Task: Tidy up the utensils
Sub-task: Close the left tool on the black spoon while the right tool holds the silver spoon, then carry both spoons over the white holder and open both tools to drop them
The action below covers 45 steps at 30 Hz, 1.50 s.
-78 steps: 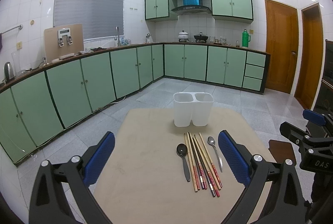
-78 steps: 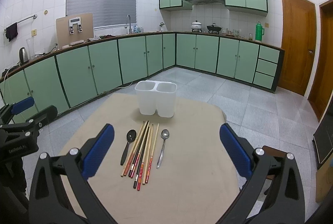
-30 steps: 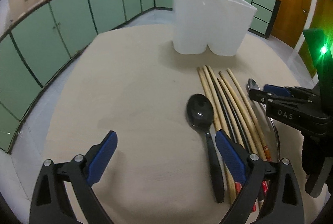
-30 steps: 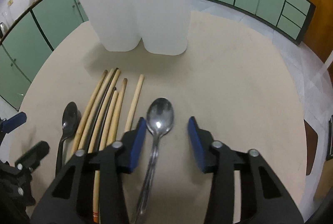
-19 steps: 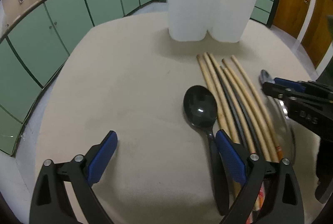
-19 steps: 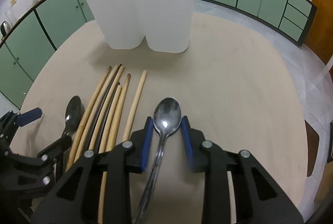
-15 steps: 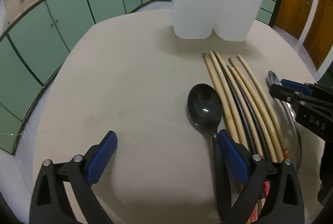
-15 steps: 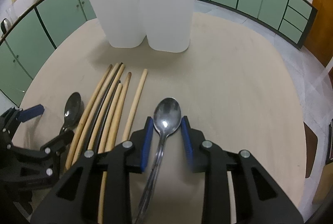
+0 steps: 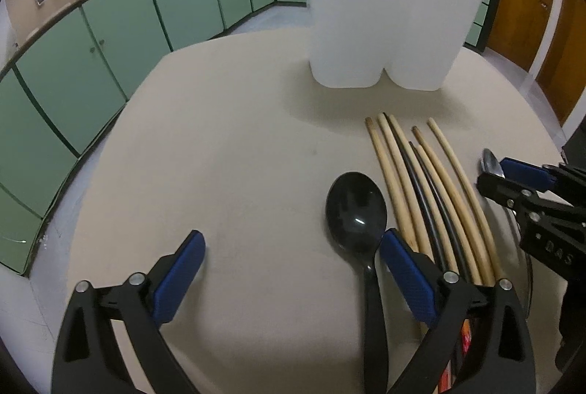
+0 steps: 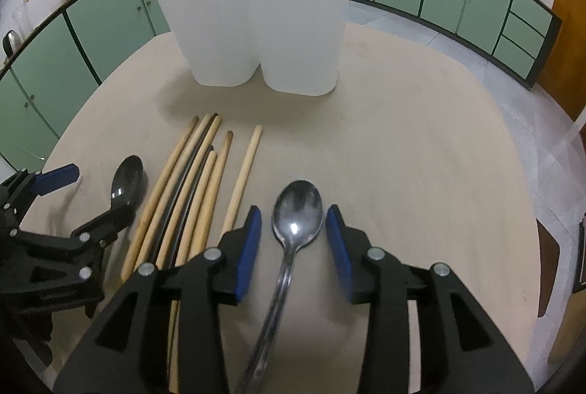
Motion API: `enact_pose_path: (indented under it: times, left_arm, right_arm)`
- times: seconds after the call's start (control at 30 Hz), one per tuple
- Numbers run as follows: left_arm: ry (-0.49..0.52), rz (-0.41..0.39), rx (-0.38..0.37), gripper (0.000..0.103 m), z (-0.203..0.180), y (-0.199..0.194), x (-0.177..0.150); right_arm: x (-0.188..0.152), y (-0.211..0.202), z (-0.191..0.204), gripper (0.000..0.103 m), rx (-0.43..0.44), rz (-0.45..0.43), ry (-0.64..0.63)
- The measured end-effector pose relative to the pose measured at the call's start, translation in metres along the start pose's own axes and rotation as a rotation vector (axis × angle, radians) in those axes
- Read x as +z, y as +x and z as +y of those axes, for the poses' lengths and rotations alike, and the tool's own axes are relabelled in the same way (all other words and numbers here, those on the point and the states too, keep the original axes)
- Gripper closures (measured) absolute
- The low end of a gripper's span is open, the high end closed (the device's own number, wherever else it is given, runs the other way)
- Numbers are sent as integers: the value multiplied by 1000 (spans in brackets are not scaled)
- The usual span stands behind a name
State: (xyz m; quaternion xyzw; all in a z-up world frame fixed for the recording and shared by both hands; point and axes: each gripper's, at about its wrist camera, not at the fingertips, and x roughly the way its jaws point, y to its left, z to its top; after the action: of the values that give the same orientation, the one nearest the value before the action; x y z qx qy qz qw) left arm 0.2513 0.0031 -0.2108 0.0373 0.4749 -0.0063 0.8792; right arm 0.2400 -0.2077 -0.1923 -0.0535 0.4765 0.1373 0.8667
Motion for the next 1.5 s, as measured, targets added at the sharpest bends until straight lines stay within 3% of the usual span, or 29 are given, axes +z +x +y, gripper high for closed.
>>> enact_pose_path:
  times: [0.27, 0.33, 0.4, 0.53, 0.6, 0.67, 0.8, 1.17, 1.33, 1.5]
  left_arm:
    - [11, 6, -14, 8, 0, 15, 18]
    - [4, 4, -23, 8, 1, 18, 21]
    - [-8, 5, -40, 11, 3, 19, 22]
    - [-4, -22, -69, 37, 2, 14, 18]
    - [-6, -32, -89, 57, 3, 11, 18]
    - [-18, -39, -128, 67, 6, 9, 18]
    - [-48, -67, -181, 67, 12, -1, 18]
    - [-45, -393, -189, 67, 17, -84, 32]
    - [-48, -541, -190, 67, 18, -116, 61]
    - [-26, -653, -162, 67, 13, -127, 113]
  right_arm:
    - [5, 6, 1, 66, 15, 2, 2]
    - [6, 6, 0, 75, 8, 1, -3]
    - [4, 5, -3, 75, 18, 2, 4]
    - [4, 3, -5, 75, 23, 2, 1]
    - [3, 0, -5, 75, 22, -2, 4]
    - [2, -3, -8, 75, 25, -16, 13]
    - [3, -18, -14, 75, 29, -70, 16]
    - [21, -112, -20, 76, 54, -345, -17]
    - [51, -153, -35, 76, 82, -456, -1]
    - [96, -180, -52, 76, 94, -530, 0]
